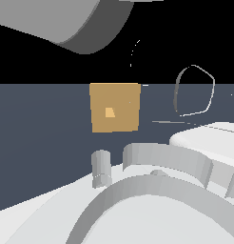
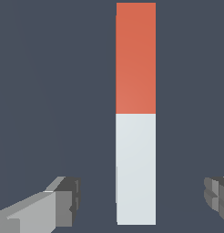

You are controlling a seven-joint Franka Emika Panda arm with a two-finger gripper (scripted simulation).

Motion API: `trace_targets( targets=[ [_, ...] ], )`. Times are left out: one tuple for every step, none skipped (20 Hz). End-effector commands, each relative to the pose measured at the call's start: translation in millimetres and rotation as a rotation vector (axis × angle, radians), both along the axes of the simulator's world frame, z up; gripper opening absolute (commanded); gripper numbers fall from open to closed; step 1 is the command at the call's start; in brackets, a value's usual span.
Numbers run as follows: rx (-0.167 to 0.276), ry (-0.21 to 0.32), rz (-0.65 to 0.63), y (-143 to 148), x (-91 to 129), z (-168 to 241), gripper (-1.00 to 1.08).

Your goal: Insert the peg into the horizontal hole in a box.

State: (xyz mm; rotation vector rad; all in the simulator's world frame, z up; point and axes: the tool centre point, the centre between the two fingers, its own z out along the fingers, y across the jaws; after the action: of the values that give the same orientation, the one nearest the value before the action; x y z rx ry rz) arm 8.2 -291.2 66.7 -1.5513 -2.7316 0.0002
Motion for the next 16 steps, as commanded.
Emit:
trace_targets(
  targets=[
    [0.0, 0.0, 0.0, 0.0, 0.0, 0.0, 1.0],
    [0.0, 0.0, 0.0, 0.0, 0.0, -0.4, 1.0],
    [0.0, 0.0, 0.0, 0.0, 0.0, -1.5, 1.0],
    [0.0, 0.0, 0.0, -0.1, 0.0, -3.4, 1.0],
    [0.0, 0.0, 0.0, -0.1, 0.0, -6.0, 1.0],
    [0.0, 0.0, 0.0, -0.2, 0.0, -9.4, 1.0],
    [0.0, 0.0, 0.001, 0.1, 0.1, -13.4, 1.0],
    [0.0, 0.0, 0.001, 0.0, 0.0, -18.3, 1.0],
    [0.0, 0.0, 0.001, -0.1, -0.1, -23.8, 1.0],
    [0.0, 0.0, 0.002, 0.2, 0.0, -29.8, 1.0],
    [0.0, 0.0, 0.002, 0.1, -0.1, -35.2, 1.0],
    [0.0, 0.0, 0.002, 0.3, -0.1, -39.8, 1.0],
    [0.0, 0.0, 0.002, 0.2, -0.1, -43.5, 1.0],
    [0.0, 0.0, 0.002, 0.1, 0.0, -46.5, 1.0],
    [0.0, 0.0, 0.002, 0.0, 0.1, -48.7, 1.0],
    [0.0, 0.0, 0.002, -0.2, 0.4, -50.0, 1.0]
  ],
)
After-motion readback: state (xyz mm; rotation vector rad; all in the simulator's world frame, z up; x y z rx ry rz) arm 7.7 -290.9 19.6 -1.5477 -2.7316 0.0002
